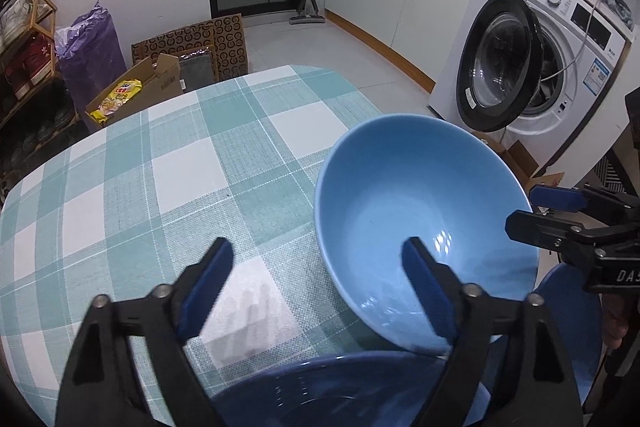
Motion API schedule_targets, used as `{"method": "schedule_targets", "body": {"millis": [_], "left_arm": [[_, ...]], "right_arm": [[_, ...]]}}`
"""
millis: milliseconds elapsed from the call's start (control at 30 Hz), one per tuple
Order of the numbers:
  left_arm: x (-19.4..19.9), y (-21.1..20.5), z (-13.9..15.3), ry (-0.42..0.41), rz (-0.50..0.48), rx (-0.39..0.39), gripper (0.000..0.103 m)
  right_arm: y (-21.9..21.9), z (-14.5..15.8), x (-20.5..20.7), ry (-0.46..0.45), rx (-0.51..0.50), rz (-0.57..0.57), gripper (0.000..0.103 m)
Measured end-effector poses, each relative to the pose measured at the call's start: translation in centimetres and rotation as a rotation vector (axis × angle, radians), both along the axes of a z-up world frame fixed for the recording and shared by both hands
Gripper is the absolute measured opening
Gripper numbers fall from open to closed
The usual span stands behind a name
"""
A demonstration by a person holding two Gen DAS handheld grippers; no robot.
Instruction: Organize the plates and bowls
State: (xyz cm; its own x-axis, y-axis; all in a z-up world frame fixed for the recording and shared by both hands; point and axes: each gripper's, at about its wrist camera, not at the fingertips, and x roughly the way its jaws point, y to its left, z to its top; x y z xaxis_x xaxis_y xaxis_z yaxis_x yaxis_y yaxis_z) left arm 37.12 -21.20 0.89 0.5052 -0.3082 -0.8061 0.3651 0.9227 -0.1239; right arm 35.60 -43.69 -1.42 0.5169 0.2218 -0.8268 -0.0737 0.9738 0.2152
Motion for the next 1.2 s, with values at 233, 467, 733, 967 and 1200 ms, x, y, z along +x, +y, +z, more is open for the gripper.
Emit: {"method": "schedule_targets", "body": {"millis": [233, 467, 733, 967, 1200], "left_arm": [[0.2, 0.1, -0.8, 0.041, -0.008, -0.015, 0.046], [0.0, 0.2, -0.7, 0.037, -0.015, -0.036, 0.035], [-0.2, -0.4, -0.5, 0.02, -0.052, -0.03, 0.022], [-0.1, -0.7, -0.6, 0.013, -0.065, -0.02, 0.022], [-0.3, -0.8, -0.5, 0.012, -0.07, -0.028, 0.022]], "right_arm": [[0.2, -0.7, 0.1, 0.019, -0.012, 0.008, 0.054], [0.5, -0.9, 0.2, 0.022, -0.011, 0.027, 0.035], [0.6, -1.0, 0.1, 0.022, -0.029, 0.035, 0.024], [0.6, -1.0, -0.2, 0.009, -0.055, 0.038, 0.02], [0.7, -0.9, -0.3, 0.003, -0.062, 0.04, 0.02]]}}
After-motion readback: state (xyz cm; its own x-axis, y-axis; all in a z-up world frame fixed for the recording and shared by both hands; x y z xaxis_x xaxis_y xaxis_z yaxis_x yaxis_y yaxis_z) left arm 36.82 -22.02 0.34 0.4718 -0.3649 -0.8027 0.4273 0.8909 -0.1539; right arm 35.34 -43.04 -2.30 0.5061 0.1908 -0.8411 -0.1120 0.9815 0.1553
